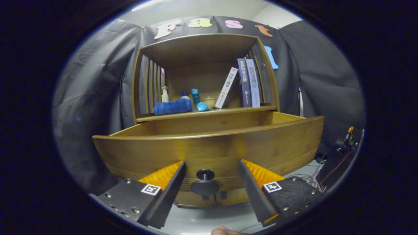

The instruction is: Pull open the drawer, take out the items inside it, and place them on the countertop above the cabinet.

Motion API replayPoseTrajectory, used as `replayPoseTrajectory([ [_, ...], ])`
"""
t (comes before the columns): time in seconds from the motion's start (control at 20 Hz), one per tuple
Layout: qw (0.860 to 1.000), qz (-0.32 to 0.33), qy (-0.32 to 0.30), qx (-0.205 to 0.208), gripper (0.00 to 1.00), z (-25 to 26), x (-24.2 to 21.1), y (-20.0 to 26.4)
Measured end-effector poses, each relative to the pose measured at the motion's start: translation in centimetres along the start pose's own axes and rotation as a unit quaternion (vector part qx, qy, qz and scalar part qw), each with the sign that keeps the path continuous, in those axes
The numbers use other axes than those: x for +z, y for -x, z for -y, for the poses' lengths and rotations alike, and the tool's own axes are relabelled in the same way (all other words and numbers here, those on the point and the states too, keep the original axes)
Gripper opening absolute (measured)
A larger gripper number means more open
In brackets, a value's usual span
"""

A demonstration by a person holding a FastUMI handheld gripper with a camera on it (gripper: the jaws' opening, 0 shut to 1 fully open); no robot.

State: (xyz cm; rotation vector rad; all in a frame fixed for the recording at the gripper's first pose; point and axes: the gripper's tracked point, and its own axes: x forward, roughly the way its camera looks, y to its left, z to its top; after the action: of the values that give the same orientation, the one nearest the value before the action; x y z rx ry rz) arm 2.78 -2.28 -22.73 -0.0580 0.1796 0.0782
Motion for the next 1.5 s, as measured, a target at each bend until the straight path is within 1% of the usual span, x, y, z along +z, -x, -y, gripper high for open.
replayPoseTrajectory([
  [0.4, 1.000, -0.028, -0.003, 0.007, 0.98, 0.5, 0.7, -2.5],
  [0.45, 1.000, -0.017, 0.007, 0.011, 0.98, 0.6, 0.7, -2.9],
  [0.55, 0.998, 0.019, 0.056, 0.008, 0.98, 0.8, 0.6, -3.2],
  [0.6, 0.998, 0.021, 0.060, 0.001, 0.98, 0.7, 0.9, -3.6],
  [0.7, 0.993, 0.027, 0.117, -0.008, 0.97, 0.3, 0.8, -4.3],
  [0.75, 0.993, 0.037, 0.111, -0.012, 0.97, 0.1, 1.1, -3.8],
  [0.8, 0.995, 0.040, 0.085, -0.018, 0.98, -0.1, 1.0, -3.8],
  [0.9, 0.999, 0.028, 0.021, -0.006, 0.96, -0.2, 0.7, -4.2],
  [0.95, 1.000, 0.024, 0.009, -0.007, 0.96, -0.7, 0.8, -5.0],
  [1.05, 1.000, 0.008, 0.026, -0.014, 0.95, -0.8, 1.2, -7.9],
  [1.1, 1.000, 0.005, 0.020, -0.016, 0.95, -0.7, 1.4, -9.4],
  [1.15, 1.000, -0.009, 0.010, -0.014, 0.95, -0.9, 1.1, -10.0],
  [1.3, 0.998, -0.034, -0.057, 0.002, 0.96, -0.9, 0.6, -11.2],
  [1.35, 0.997, -0.037, -0.071, 0.007, 0.96, -1.2, 0.8, -11.8],
  [1.4, 0.996, -0.038, -0.075, 0.009, 0.96, -1.2, 0.8, -12.2],
  [1.5, 0.997, -0.040, -0.064, 0.010, 0.97, -1.1, 0.9, -12.9],
])
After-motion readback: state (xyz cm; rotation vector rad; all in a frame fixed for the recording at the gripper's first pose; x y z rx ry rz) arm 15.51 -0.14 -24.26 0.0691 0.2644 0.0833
